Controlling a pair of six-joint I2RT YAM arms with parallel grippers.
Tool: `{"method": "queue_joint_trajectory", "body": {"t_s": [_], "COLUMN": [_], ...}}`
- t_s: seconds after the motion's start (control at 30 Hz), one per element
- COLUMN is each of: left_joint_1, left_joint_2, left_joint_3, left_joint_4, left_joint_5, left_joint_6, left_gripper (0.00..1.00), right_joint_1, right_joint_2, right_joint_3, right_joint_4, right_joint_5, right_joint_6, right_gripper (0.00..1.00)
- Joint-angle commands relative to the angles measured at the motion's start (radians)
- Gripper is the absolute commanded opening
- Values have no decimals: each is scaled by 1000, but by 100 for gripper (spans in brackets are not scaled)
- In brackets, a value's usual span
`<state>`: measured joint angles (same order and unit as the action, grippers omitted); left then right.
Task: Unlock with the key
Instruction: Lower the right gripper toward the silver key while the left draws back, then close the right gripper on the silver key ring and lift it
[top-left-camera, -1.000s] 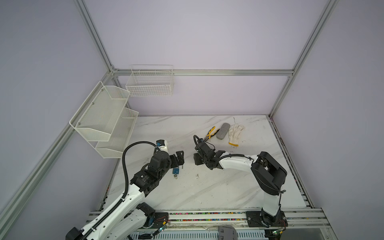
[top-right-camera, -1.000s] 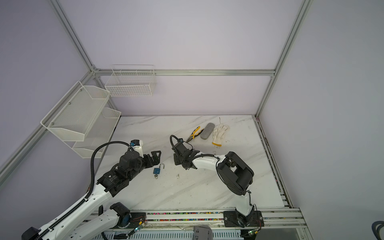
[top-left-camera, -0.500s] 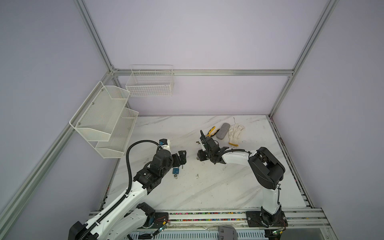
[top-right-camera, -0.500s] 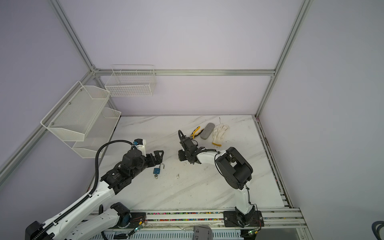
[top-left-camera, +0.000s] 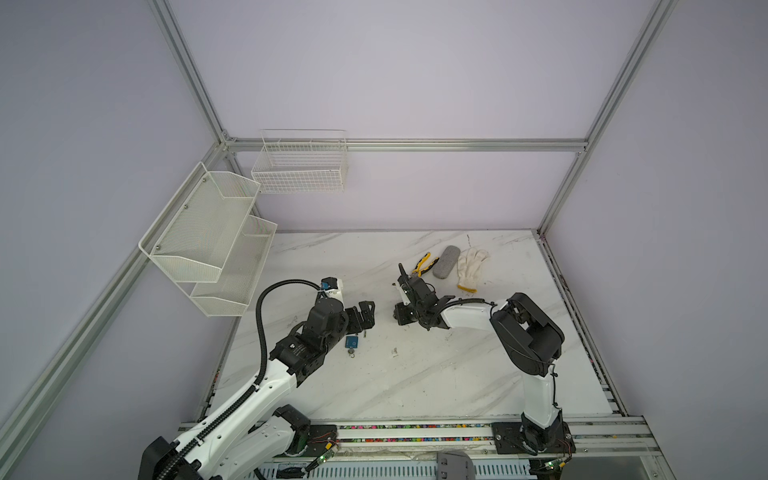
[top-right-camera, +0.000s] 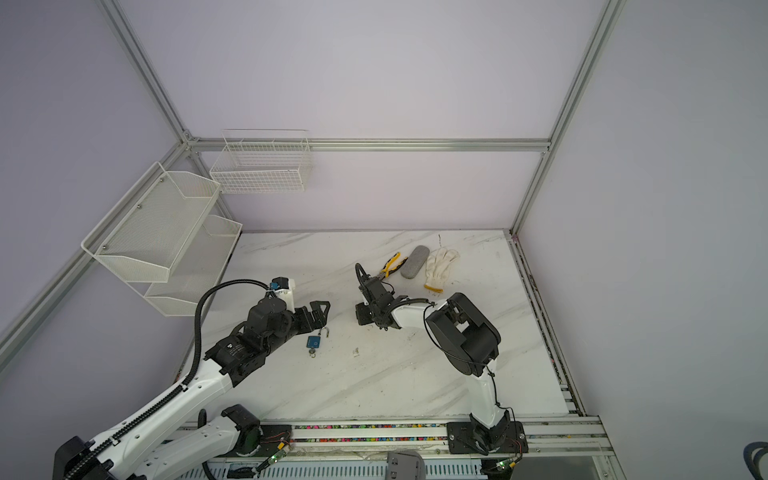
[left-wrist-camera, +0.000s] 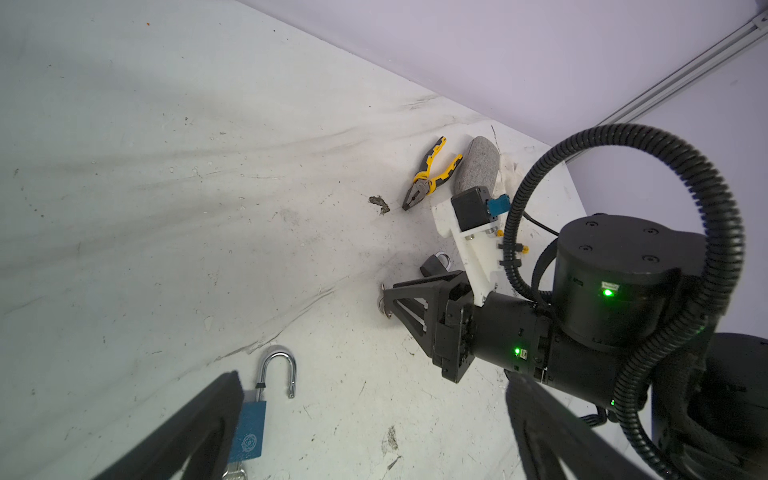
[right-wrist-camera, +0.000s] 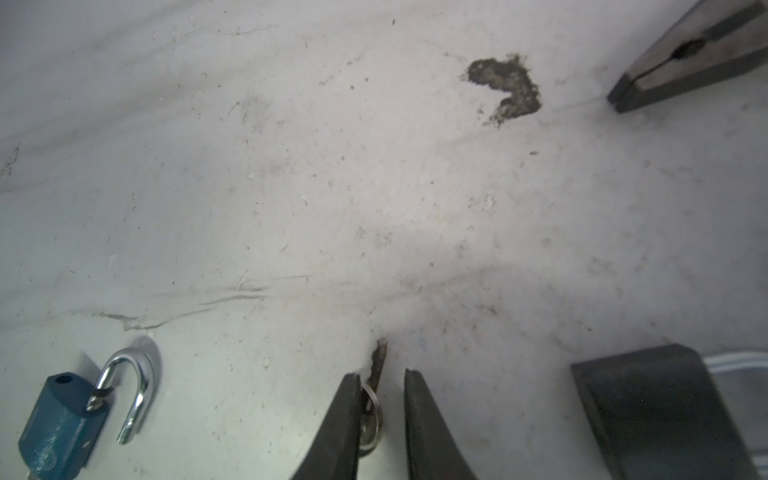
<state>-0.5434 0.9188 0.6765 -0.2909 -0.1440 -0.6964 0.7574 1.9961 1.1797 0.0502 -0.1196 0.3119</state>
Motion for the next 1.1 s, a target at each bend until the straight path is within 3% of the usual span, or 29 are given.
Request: {"method": "queue_joint_trajectory", "body": {"t_s": [0.0,0.83,1.07], "left_joint_1": [5,5,5], "left_joint_2": [2,15,10], "left_joint_3": [-25,-22,-21], "left_joint_4": [57,77,85], "left_joint_5": [9,10,21], "left_joint_6": [-8,-20,-33], "left_gripper": [100,100,100], "right_joint_1": [2,2,2], "right_joint_2": [11,-39,-61], "right_joint_3": [-25,-58,-62], "right_joint_4": [-6,27,34], "right_joint_5": [-21,-32,-29], "right_joint_6": [-3,38,23], "right_gripper": [21,0,0]}}
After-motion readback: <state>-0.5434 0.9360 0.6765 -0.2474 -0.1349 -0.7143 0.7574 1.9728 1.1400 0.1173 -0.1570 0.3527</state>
